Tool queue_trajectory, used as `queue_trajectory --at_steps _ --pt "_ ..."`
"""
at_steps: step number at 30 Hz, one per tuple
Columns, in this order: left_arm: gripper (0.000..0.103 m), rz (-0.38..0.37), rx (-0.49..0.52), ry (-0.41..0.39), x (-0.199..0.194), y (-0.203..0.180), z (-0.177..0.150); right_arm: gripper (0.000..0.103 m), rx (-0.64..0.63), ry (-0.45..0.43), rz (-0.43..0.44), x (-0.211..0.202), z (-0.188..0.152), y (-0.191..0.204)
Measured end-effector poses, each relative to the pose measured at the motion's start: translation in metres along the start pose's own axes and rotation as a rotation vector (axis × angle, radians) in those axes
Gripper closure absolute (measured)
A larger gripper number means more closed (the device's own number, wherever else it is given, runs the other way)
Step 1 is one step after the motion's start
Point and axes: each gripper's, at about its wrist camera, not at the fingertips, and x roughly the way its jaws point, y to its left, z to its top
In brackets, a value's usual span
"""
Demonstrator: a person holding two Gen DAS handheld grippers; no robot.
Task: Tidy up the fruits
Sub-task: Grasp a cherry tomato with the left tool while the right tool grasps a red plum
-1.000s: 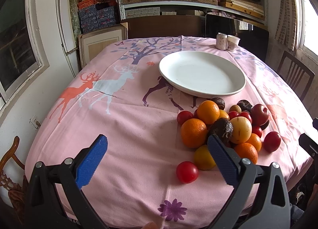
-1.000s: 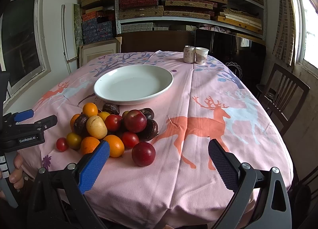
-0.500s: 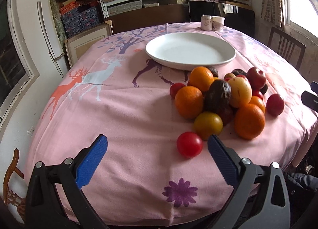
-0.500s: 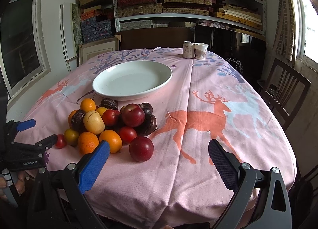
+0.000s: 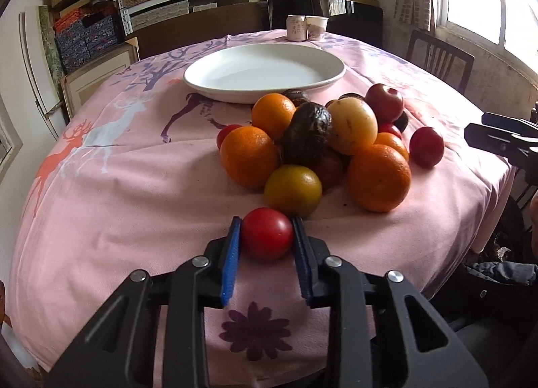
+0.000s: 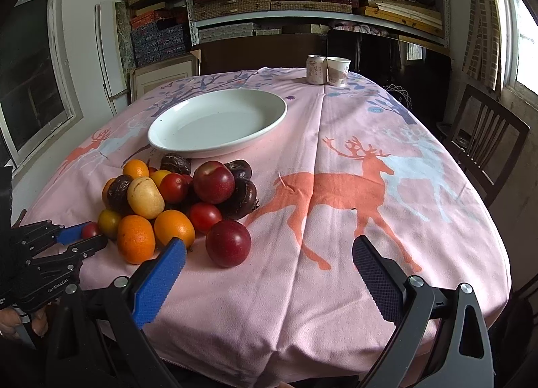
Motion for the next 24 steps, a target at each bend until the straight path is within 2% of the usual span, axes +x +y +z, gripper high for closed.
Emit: queue_trajectory --at_steps 5,8,12,13,14,16,18,24 --pt "0.075 -0.015 -0.003 -0.016 -0.007 0.002 -0.002 0.004 -0.036 0.043 0.047 0.017 -0.005 0.003" --pt "0.075 -0.019 -0.03 -0.022 -0.013 0.009 -0.002 0.006 -0.05 0.033 0.075 0.023 -0.005 0.007" --pt "0.075 -0.011 -0.038 -0.032 -0.016 0.014 -0.001 0.025 -0.077 0.075 0.08 0.042 -0.004 0.011" --pt "0.075 -0.011 -0.039 -0.034 -0.017 0.014 -0.002 0.037 -0.069 0.095 0.103 0.048 -0.004 0.011" --pt "0.075 -0.01 -0.039 -0.036 -0.018 0.014 -0.002 0.043 -0.061 0.107 0.137 0.051 -0.005 0.011" --pt "0.075 -0.01 -0.044 -0.043 -0.021 0.015 -0.002 0.065 -0.089 0.081 0.159 0.047 -0.005 0.018" --pt "0.075 -0.018 -0.059 -0.052 -0.024 0.018 0.0 0.065 -0.104 0.06 0.151 0.042 -0.004 0.02" --pt "0.075 -0.043 -0.097 -0.108 -0.034 0.034 0.025 0.065 -0.04 0.003 0.227 0.028 0.024 0.002"
